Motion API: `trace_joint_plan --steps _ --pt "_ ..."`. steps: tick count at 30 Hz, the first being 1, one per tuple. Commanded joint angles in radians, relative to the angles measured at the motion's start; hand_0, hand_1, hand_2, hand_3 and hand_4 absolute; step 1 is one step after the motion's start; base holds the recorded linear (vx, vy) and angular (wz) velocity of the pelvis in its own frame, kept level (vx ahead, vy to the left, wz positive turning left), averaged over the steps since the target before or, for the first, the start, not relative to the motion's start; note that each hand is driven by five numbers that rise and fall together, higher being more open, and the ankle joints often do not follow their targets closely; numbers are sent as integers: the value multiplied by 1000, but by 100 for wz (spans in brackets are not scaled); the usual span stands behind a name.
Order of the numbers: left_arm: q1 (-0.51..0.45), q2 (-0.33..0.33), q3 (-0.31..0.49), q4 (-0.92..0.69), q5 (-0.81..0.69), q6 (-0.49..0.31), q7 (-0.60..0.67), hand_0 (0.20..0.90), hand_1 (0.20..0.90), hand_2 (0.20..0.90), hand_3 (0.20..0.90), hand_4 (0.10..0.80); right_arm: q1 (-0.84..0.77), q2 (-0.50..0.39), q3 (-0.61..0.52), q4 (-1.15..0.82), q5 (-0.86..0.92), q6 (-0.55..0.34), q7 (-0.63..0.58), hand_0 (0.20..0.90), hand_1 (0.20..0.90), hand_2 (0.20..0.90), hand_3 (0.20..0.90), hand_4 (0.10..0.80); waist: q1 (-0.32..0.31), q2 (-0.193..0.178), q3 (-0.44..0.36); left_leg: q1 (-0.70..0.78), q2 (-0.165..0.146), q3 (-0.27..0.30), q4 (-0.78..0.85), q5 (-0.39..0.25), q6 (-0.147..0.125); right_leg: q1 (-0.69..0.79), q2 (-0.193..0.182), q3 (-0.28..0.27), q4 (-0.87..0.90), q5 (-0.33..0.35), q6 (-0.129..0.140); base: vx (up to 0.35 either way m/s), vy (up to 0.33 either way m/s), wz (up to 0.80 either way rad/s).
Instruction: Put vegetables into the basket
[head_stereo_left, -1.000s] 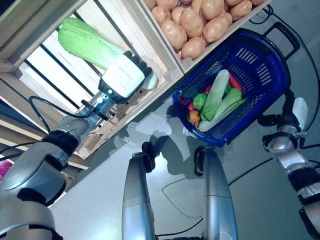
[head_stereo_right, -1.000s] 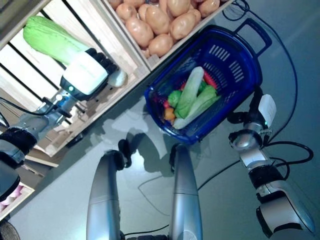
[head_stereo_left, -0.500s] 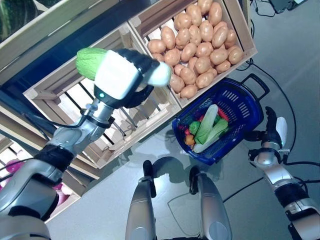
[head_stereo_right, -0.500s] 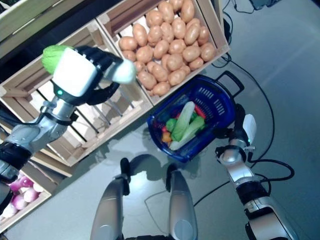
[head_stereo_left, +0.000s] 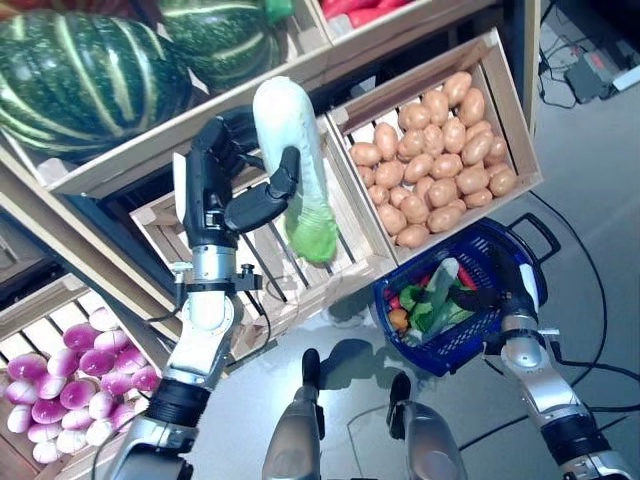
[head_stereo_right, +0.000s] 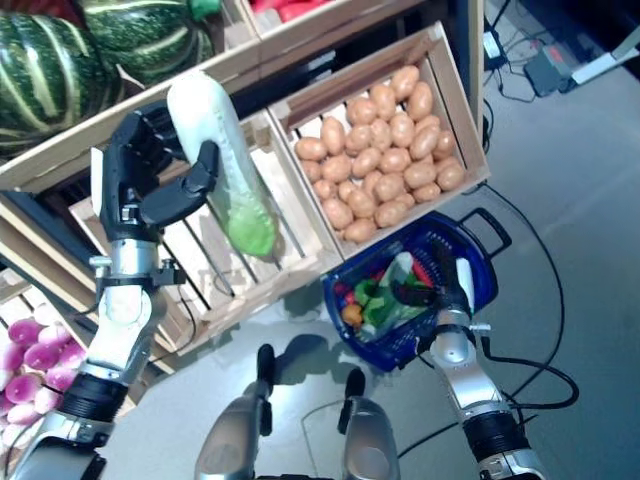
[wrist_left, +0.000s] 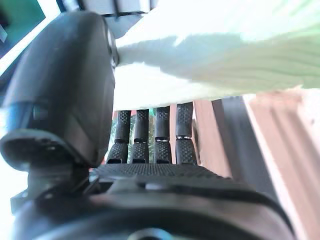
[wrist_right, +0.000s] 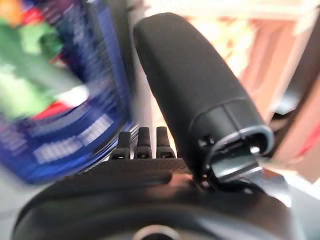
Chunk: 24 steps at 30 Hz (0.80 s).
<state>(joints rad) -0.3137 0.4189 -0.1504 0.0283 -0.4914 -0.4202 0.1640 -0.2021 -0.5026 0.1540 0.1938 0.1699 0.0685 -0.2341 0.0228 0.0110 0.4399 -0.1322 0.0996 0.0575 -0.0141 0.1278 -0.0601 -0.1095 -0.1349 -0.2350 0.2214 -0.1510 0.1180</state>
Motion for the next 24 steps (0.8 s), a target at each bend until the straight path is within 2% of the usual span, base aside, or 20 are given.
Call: trace_joint_plan --steps 1,6,8,9,16,24 --pt "12 -32 -16 -45 -172 23 -143 300 300 300 300 400 55 -19 -25 -60 112 -128 192 900 900 900 900 800 2 -50 -240 53 -30 2 -60 -56 3 77 -27 -27 -213 171 4 80 -21 3" --pt "51 -55 -44 -26 -456 183 -304 300 300 300 300 400 78 -48 3 -156 277 -95 448 900 900 900 900 800 -1 -61 -287 89 -30 16 -72 -68 11 104 -34 -30 -241 190 13 62 11 1" --pt "51 -59 -71 -14 -480 219 -331 300 300 300 300 400 74 -52 28 -169 338 -75 501 900 900 900 900 800 -1 -63 -299 101 -31 20 -73 -74 15 112 -37 -28 -242 192 15 70 30 4" --pt "50 -64 -96 2 -519 271 -357 300 300 300 300 400 57 -49 52 -172 374 -53 544 900 900 900 900 800 -1 -64 -314 110 -30 21 -73 -80 16 123 -41 -29 -259 204 19 73 31 5" --pt "34 -51 -152 32 -496 374 -413 300 300 300 300 400 -19 -47 139 -180 475 48 644 900 900 900 900 800 8 -69 -351 132 -37 29 -73 -101 21 144 -54 -22 -291 225 32 39 25 -1" --pt "23 -25 -196 46 -545 417 -478 300 300 300 300 400 -62 -61 243 -170 668 283 845 900 900 900 900 800 15 -71 -382 155 -39 31 -73 -113 25 155 -62 -14 -282 222 38 31 15 -1"
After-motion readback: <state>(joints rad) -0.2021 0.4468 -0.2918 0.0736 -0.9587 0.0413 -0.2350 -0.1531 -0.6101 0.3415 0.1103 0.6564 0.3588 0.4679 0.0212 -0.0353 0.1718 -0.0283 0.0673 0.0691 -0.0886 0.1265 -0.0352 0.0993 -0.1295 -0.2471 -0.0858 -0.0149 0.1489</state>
